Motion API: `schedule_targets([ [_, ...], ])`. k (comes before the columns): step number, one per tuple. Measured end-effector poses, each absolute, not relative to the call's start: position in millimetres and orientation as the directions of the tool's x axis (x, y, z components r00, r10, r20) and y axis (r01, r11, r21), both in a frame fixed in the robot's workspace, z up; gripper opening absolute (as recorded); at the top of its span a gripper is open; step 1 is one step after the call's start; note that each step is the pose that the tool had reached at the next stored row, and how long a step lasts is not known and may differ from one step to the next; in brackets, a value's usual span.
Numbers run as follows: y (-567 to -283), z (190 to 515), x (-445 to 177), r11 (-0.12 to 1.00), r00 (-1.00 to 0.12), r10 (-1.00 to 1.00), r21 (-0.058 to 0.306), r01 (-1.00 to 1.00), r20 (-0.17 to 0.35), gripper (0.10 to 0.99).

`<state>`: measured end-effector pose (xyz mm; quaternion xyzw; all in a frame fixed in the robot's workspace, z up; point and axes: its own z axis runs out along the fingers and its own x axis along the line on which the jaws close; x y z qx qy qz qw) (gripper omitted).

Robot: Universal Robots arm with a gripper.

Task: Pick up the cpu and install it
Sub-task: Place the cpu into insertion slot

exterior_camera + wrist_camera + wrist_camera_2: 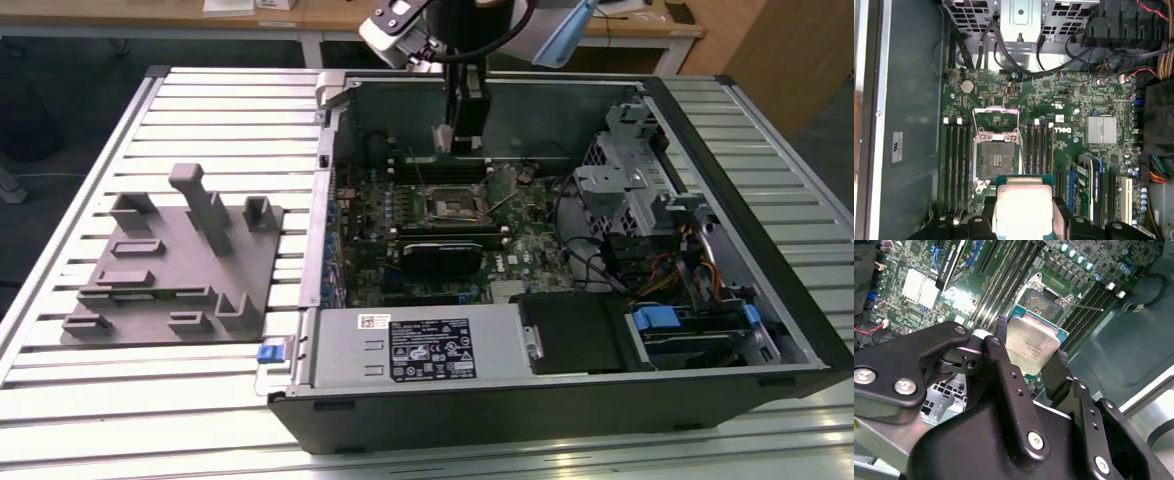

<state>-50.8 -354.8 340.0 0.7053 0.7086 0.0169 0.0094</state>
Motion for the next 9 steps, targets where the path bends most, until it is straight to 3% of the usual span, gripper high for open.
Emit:
schedule_targets([
  [9, -354.8, 326.9, -50.9, 0.004, -0.005, 1.000, 0.036, 0.999, 0.011, 0.529],
])
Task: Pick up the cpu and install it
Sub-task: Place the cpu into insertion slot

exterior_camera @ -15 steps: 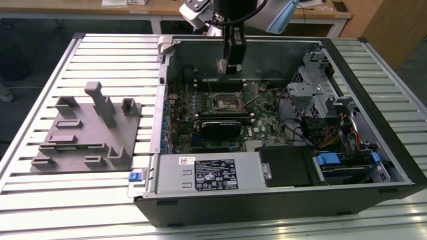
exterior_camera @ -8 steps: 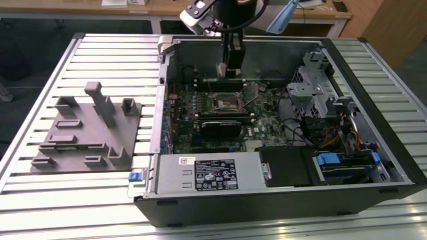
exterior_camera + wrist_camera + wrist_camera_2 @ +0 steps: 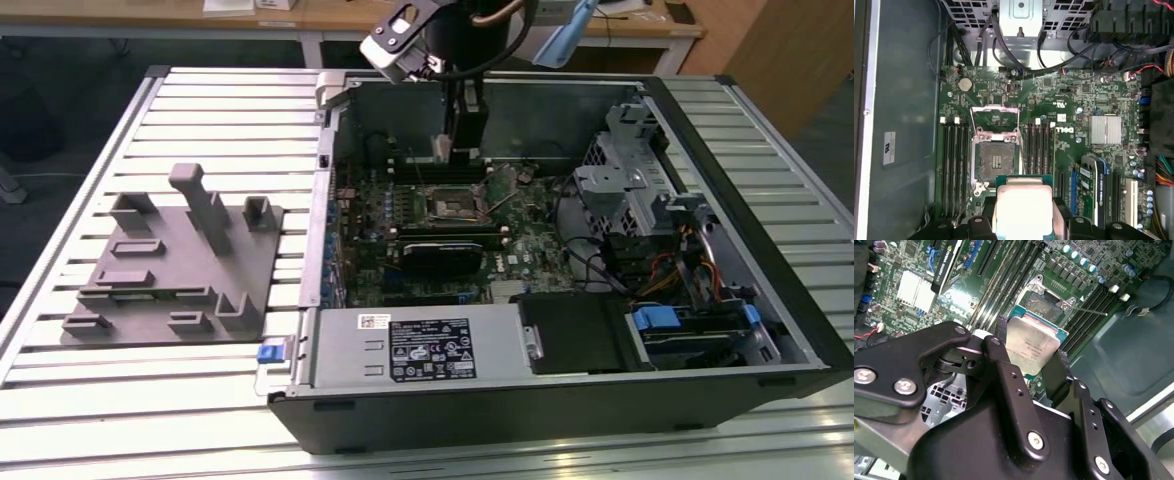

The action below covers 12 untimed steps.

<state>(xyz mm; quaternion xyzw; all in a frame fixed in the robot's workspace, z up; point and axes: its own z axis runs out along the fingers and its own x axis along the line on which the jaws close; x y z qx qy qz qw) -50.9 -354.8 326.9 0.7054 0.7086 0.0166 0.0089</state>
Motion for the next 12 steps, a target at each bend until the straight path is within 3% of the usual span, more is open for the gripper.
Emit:
schedule_targets([
  [12, -344.0, 305.0, -51.0, 0.003, -0.003, 1.000, 0.036, 0.999, 0.011, 0.529],
])
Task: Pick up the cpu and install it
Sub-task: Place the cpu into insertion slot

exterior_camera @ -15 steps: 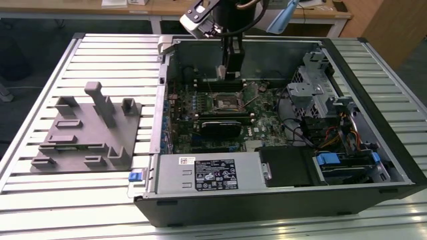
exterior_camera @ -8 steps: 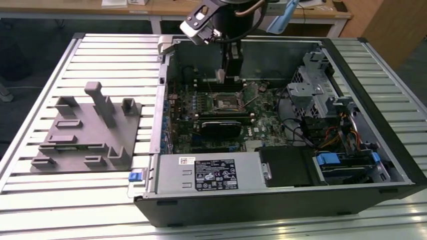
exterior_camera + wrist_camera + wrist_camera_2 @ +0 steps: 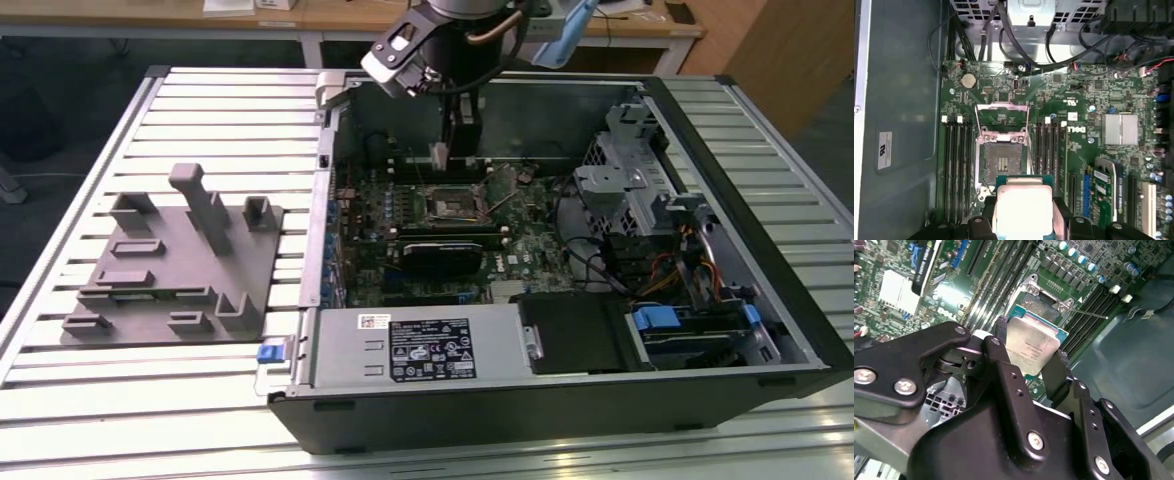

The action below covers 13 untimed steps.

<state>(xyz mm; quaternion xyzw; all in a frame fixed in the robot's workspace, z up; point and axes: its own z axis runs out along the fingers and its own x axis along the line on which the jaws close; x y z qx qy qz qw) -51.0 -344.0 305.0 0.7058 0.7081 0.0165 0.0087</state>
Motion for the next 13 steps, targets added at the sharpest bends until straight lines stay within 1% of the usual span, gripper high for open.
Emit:
schedule_targets([
  [13, -339.5, 282.1, -45.8, 0.003, -0.003, 1.000, 0.031, 1.000, 0.011, 0.529],
])
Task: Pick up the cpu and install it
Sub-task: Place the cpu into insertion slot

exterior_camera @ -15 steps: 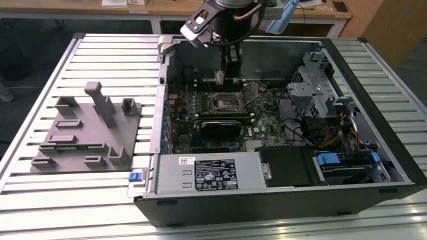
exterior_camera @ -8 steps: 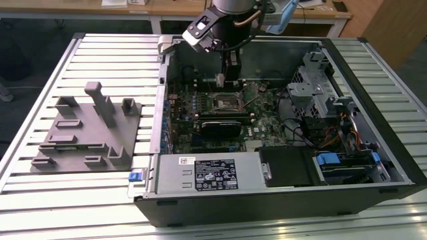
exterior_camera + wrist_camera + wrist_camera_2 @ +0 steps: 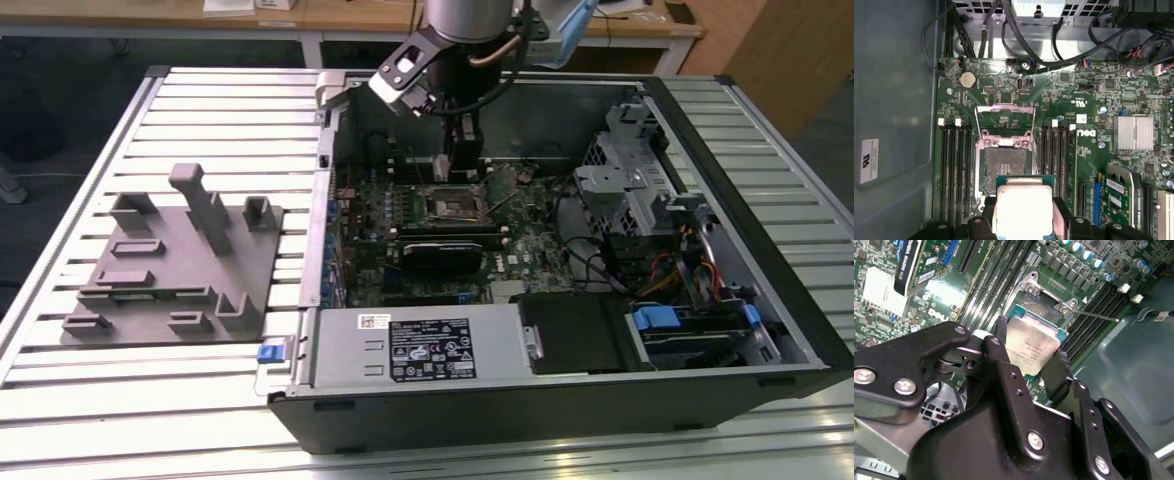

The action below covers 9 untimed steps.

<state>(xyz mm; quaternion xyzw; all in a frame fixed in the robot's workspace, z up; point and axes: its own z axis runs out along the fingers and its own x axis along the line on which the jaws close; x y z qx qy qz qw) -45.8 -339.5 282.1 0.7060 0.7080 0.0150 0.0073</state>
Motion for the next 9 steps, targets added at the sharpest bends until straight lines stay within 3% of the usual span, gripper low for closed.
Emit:
schedule_targets([
  [9, -338.7, 275.8, -45.7, 0.003, -0.003, 1.000, 0.031, 1.000, 0.011, 0.529],
])
